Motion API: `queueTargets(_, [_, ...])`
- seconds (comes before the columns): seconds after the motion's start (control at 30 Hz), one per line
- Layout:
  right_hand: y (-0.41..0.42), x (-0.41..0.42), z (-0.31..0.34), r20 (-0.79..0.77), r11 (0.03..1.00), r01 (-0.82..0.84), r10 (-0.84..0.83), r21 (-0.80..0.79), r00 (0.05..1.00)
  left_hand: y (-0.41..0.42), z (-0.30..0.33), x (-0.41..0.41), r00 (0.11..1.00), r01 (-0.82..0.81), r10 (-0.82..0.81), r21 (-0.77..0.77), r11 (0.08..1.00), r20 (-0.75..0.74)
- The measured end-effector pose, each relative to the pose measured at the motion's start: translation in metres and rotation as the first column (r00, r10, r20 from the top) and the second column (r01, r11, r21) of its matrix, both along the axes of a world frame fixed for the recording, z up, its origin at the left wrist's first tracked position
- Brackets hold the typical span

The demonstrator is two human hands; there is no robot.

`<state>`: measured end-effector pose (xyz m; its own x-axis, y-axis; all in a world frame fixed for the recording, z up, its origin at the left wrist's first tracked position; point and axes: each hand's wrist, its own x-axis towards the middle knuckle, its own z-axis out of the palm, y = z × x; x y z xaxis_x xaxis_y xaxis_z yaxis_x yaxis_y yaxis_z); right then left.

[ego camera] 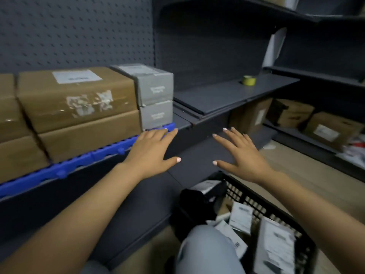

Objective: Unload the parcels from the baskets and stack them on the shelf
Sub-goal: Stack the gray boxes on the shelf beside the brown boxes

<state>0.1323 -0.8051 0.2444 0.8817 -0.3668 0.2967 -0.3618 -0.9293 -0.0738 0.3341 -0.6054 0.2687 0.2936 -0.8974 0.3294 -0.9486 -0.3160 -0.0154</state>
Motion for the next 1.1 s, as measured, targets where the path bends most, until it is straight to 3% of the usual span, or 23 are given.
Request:
queueTargets(0.3, [-0.041, -0.127, -0.09, -0.231, 0.935, 0.334, -0.301, 0.121, 0.925, -0.092, -0.074, -0.079, 0.984, 0.164, -0.144, 0.205, 0.965, -0.106])
queueTargets(0.63, [-0.03, -0.212, -0.214, -0.469, 0.718, 0.61, -0.434, 0.336, 0.769, -0.156, -0.148, -0.172, 0.946, 0.312, -0.253, 0.351, 0.883, -0.205])
queueTargets(0.8, [-0.014, -0.214, -0.276, -0.596, 0.543, 0.742, -0.463, 0.394, 0.656, -0.145, -0.189, -0.176, 0.94, 0.302, -0.214, 0.361, 0.882, -0.265])
queueTargets(0.97, [0.002, -0.205, -0.315, -0.638, 0.35, 0.805, -0.492, 0.479, 0.593, -0.132, -0.212, -0.152, 0.936, 0.199, -0.042, 0.426, 0.882, -0.35])
queueTargets(1.1, [0.008, -0.193, -0.326, -0.66, 0.322, 0.847, -0.532, 0.423, 0.531, -0.132, -0.223, -0.137, 0.95, 0.145, 0.001, 0.446, 0.883, -0.312])
